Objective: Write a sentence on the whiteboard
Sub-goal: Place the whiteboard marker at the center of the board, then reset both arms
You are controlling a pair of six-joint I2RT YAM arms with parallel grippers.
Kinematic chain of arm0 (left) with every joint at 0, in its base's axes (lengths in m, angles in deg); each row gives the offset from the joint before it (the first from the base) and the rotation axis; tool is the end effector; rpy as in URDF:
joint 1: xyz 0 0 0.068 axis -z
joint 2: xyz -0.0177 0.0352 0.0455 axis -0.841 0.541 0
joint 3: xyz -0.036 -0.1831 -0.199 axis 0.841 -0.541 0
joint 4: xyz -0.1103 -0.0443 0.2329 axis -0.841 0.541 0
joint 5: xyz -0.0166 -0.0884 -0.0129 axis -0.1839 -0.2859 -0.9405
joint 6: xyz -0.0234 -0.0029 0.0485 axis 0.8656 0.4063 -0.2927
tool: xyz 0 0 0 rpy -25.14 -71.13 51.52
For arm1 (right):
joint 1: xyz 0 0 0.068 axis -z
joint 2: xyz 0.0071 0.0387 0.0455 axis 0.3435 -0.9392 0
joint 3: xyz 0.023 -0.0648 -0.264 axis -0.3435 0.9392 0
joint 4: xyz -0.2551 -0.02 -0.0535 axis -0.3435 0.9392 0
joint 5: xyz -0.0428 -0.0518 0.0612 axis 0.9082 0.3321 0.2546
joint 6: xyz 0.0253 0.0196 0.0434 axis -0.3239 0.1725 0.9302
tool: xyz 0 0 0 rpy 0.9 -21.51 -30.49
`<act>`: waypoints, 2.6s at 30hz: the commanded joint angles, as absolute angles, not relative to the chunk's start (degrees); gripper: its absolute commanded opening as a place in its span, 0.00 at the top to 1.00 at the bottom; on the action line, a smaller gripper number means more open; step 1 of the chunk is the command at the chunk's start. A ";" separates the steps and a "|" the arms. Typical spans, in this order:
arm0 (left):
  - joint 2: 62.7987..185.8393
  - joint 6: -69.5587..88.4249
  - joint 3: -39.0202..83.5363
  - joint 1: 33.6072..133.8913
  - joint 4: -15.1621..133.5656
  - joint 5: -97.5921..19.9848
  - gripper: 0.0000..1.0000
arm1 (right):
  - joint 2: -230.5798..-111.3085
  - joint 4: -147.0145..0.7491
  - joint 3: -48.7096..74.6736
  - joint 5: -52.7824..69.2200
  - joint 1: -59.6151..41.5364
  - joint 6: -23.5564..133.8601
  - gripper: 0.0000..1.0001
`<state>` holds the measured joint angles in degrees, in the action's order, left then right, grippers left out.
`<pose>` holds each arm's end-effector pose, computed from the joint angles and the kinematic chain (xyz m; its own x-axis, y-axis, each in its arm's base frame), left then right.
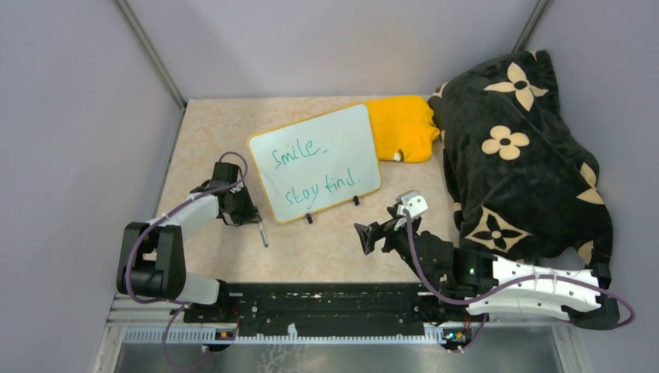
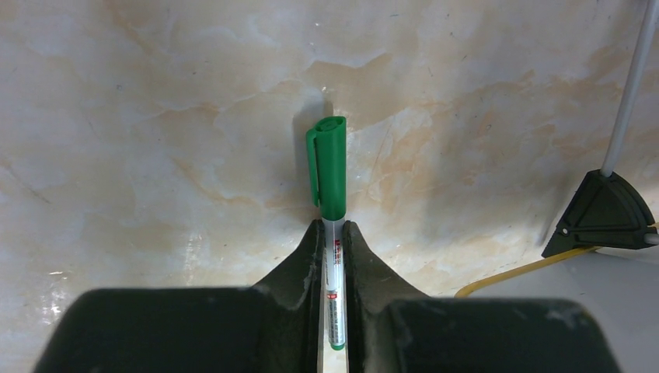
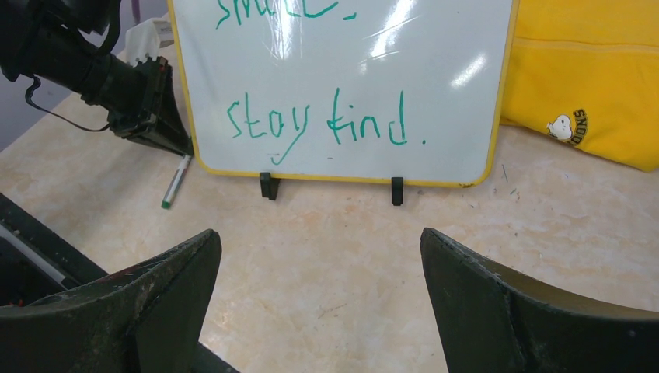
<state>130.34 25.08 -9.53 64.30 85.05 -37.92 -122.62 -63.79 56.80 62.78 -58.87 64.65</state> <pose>0.2489 -0.0353 0.1600 -0.8790 -0.3484 -0.3255 -0.2543 0.9200 -0.2982 0.0523 0.1328 0.2938 -0.1843 0.0566 -0.9812 -0.5014 0.8532 0.1434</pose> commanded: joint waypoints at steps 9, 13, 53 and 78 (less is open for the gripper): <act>130.41 25.54 -10.98 64.72 82.21 -42.34 0.82 | -122.58 -64.44 56.01 64.18 -58.92 65.47 0.04; 130.29 25.39 -10.89 64.72 82.40 -41.92 0.76 | -122.34 -64.09 55.69 64.37 -58.94 65.35 0.04; 123.69 25.97 -10.49 64.72 84.86 -36.49 0.47 | -123.09 -61.99 53.98 64.73 -58.93 65.64 0.04; 104.25 38.26 -5.18 66.28 95.82 -14.85 0.01 | -155.14 -50.86 30.19 66.18 -43.45 80.28 0.01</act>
<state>105.38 33.75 -7.19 65.17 93.93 -17.81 -153.19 -58.57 37.48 76.59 -52.66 70.45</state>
